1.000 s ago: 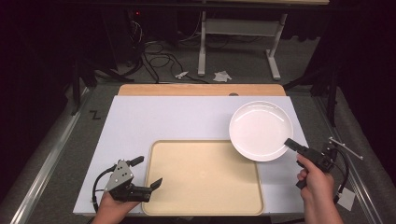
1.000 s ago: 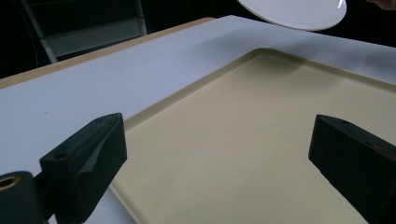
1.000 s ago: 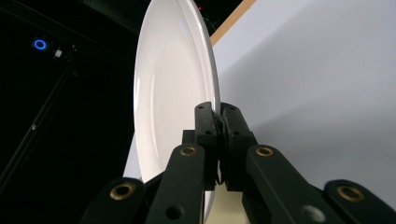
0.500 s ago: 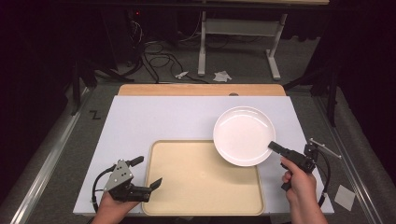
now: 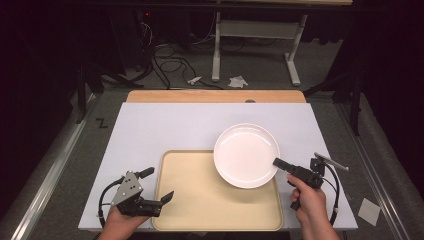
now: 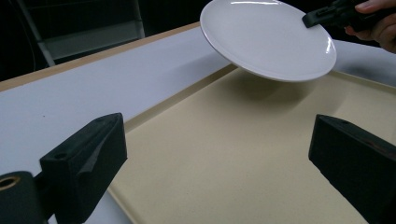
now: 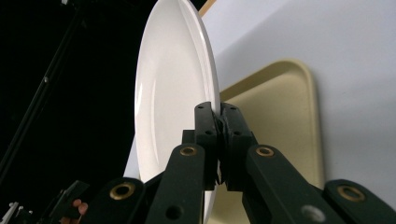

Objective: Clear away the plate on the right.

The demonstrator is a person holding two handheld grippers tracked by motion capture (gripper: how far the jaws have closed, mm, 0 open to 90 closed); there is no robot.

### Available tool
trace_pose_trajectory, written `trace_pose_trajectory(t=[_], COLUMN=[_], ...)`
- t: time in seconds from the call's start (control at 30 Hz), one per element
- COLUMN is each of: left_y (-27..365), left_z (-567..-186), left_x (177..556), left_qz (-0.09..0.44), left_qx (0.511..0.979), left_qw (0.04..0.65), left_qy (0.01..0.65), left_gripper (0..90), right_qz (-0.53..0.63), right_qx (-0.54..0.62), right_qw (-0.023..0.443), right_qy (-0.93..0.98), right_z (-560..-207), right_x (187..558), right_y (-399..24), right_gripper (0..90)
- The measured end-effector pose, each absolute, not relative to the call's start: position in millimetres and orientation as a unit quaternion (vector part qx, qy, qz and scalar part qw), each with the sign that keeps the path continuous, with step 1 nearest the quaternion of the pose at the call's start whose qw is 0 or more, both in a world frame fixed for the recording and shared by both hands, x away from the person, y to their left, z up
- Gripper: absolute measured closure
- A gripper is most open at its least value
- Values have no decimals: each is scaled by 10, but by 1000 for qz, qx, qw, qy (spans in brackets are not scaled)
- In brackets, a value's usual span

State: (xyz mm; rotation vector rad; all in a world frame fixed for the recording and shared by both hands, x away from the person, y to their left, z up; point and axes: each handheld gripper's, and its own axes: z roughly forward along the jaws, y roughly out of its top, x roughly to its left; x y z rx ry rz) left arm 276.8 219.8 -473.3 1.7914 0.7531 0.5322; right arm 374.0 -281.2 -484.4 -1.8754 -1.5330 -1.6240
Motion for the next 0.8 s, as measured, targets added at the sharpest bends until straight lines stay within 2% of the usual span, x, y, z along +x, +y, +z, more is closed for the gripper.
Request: trace_pose_trajectory(t=[0.53, 0.8], left_y=[2188, 2190], left_z=[-4725, -4719], left_x=[2760, 2759], left_qz=[223, 226], left_qx=[753, 749], left_qw=[535, 537], left_qy=[312, 316], left_gripper=[50, 17], right_qz=[-543, -536], right_qx=[-614, -601], right_qw=[128, 131], right_qy=[-558, -578], right_z=[-4833, -4828], right_x=[3717, 3700], right_y=[-2524, -2384], right_gripper=[889, 888])
